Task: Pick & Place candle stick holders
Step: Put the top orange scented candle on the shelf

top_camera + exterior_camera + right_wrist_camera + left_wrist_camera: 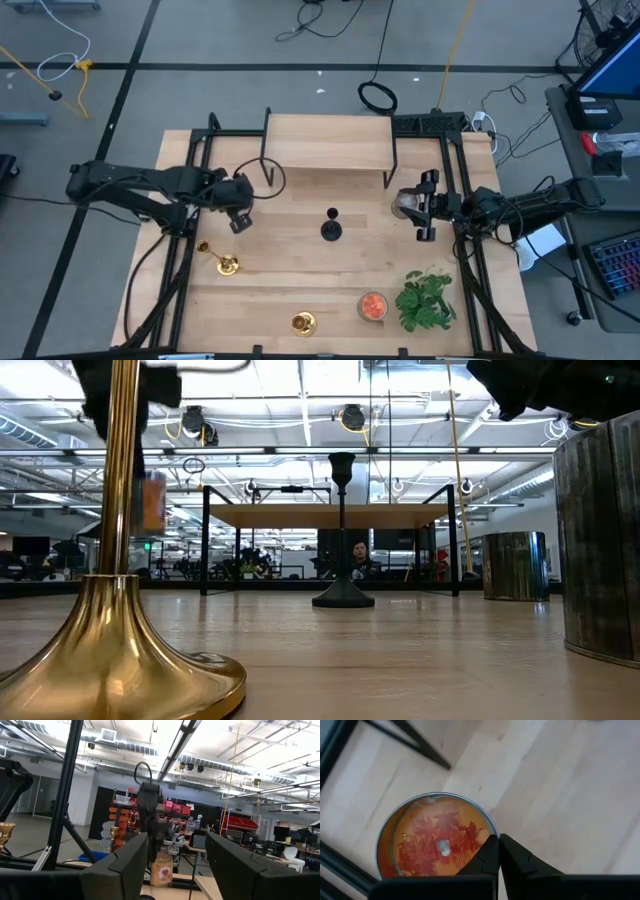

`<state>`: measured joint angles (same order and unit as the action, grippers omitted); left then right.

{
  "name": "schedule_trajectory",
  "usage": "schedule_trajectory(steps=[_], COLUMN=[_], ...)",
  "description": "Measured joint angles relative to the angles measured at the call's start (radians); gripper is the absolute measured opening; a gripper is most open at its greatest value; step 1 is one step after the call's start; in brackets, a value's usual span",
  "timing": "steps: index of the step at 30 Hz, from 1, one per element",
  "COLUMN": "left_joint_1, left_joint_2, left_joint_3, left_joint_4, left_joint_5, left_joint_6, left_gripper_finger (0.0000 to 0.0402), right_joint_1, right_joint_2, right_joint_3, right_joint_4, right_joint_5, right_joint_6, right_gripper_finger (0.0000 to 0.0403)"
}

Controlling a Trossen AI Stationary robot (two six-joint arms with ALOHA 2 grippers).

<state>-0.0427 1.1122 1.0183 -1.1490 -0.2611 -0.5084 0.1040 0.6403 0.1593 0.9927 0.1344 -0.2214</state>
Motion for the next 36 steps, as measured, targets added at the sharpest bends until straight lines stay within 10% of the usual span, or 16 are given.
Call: schedule_trajectory(steps=[14,36], left_joint_1=[-0.098,0.469], left_joint_2=[0.009,0.451], left_joint_3=[0.289,0.656], left_joint_4=[0.028,0.109], left_joint_5=[-0.049,0.176], left_joint_6=[0.051,0.531], left_gripper_finger=[0.0004,0.0003], right_joint_1=[-0.001,-0.001], right_joint_2=[0.0,0.05], right_joint_3=[0.0,0.0], right_joint_4=[0.006,0.042], right_joint_5=[0.003,0.001], right_joint_6=[-0.017,0.003], right_gripper_finger=[0.0199,0.0199])
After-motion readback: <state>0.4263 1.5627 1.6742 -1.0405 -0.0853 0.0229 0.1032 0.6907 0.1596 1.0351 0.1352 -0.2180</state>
